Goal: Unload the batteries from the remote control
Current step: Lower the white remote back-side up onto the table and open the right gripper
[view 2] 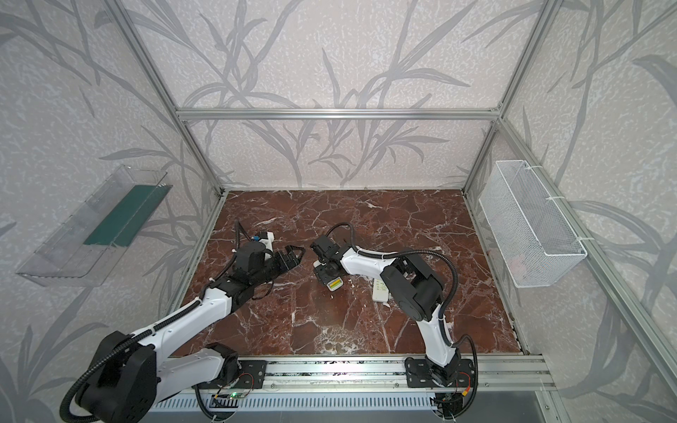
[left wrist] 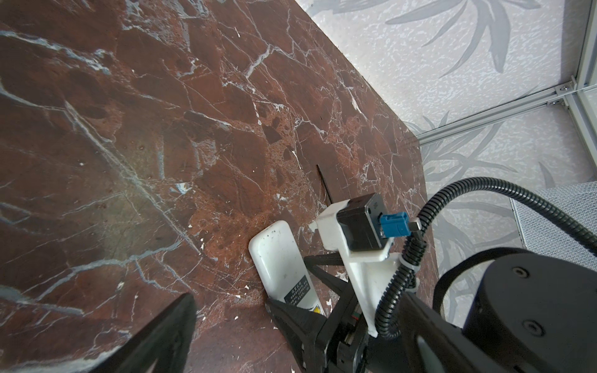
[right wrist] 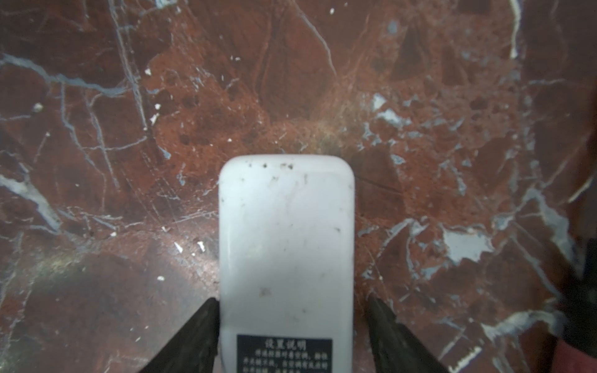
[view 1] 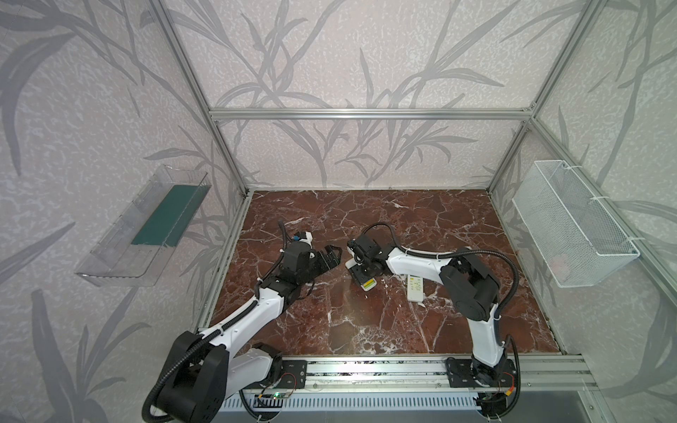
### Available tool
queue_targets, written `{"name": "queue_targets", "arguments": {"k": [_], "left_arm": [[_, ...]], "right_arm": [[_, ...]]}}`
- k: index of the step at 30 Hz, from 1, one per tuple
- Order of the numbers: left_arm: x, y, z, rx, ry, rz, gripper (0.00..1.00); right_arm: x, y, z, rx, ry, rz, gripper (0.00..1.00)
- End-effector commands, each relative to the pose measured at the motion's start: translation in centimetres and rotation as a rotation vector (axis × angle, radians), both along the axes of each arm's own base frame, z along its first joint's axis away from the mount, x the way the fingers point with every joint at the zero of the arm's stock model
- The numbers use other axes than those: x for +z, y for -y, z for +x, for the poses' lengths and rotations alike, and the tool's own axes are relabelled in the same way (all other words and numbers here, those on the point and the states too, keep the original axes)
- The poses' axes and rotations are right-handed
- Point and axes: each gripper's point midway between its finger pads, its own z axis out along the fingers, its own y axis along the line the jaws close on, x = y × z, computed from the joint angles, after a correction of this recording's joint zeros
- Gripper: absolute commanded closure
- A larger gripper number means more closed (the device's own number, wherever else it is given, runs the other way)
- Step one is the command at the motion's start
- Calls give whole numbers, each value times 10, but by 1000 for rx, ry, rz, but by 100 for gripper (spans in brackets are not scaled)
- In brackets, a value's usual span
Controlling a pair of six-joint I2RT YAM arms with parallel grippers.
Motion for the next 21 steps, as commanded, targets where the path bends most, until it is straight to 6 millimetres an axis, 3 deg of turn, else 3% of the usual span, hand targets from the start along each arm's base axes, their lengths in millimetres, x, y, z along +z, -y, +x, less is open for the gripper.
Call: {"name": "queue_targets", "arguments": {"k": [1,11,21], "left_arm": [[1,-4,0,9,7,23,3],[1,-2,2,9,4,16,3],[1,-1,4,4,-1,15,3]], "right_arm": [[7,11,-14,30,-32,-8,25],[12,19,-52,80,-109,83,24],[32,-12,-80,163,-139,205,24]]}}
